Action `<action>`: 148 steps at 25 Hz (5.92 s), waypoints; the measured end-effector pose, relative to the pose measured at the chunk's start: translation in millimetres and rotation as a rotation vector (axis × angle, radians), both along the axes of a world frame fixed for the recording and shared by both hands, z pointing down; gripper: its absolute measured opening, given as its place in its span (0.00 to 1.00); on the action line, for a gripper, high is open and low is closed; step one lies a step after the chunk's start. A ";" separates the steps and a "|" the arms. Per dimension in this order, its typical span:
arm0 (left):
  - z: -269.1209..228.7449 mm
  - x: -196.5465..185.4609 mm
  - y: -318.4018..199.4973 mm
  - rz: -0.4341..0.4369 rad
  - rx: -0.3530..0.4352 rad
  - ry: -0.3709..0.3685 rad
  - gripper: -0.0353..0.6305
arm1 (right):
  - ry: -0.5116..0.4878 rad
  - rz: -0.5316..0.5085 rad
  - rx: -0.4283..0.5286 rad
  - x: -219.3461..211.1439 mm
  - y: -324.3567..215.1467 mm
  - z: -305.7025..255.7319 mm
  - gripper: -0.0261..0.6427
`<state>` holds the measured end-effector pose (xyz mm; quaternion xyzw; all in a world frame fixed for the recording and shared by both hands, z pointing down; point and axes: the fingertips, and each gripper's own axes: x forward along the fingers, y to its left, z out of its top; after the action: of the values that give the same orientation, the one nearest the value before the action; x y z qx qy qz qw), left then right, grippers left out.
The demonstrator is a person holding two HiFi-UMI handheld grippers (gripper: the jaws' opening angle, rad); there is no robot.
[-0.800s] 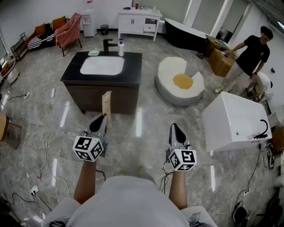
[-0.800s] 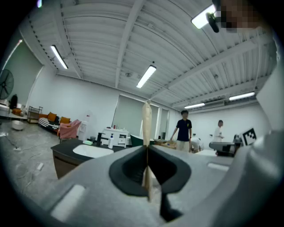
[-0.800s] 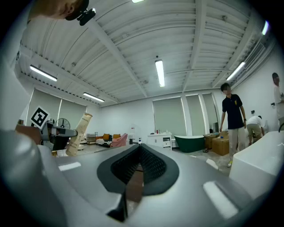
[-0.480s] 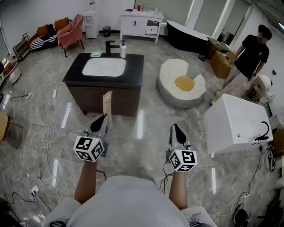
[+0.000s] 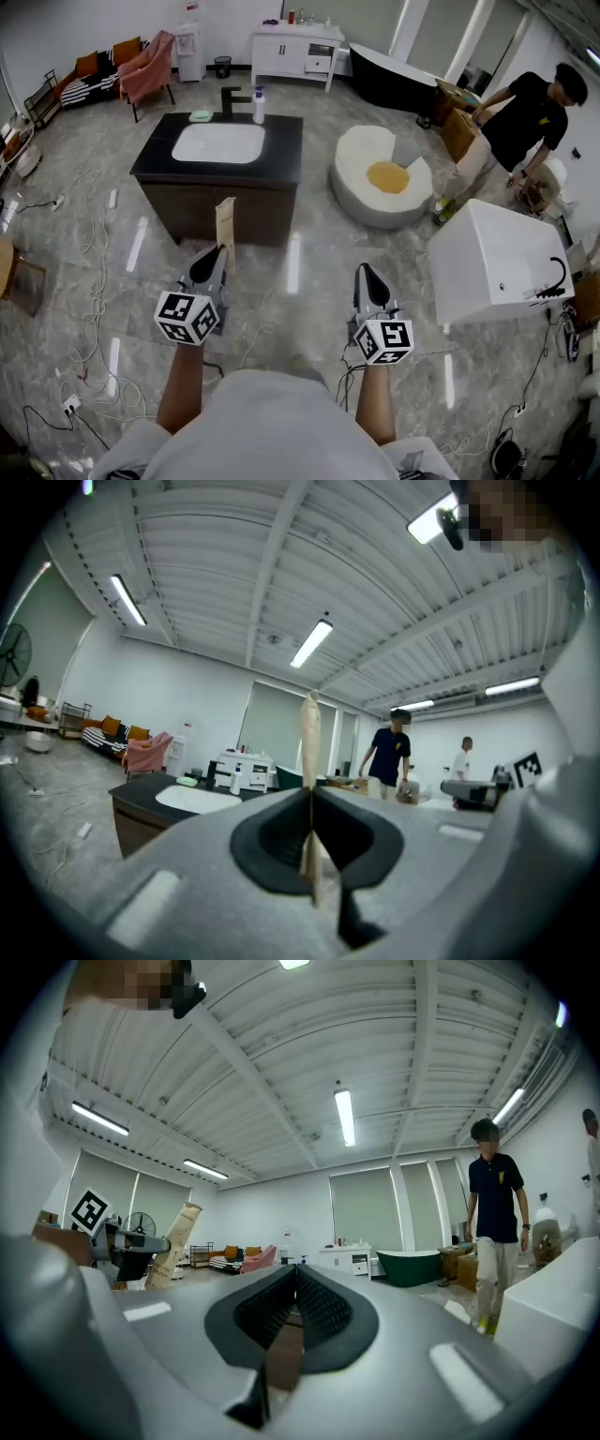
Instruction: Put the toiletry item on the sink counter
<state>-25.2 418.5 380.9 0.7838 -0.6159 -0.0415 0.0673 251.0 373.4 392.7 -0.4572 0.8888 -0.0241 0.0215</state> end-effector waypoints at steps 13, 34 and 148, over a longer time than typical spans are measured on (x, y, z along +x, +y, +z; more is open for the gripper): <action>17.3 -18.5 -30.0 0.002 -0.021 0.029 0.06 | 0.020 -0.006 -0.023 -25.2 -29.3 18.5 0.04; 53.8 -34.9 -255.2 0.013 -0.122 0.027 0.06 | 0.035 -0.024 -0.120 -40.4 -253.1 67.1 0.04; 232.2 -129.1 -831.4 0.138 -0.568 0.192 0.06 | 0.014 0.126 -0.125 -175.7 -805.0 58.4 0.04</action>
<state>-154.3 -412.9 613.0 0.7660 -0.5392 0.0632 0.3443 75.3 -431.5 451.1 -0.5130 0.8550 -0.0751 -0.0119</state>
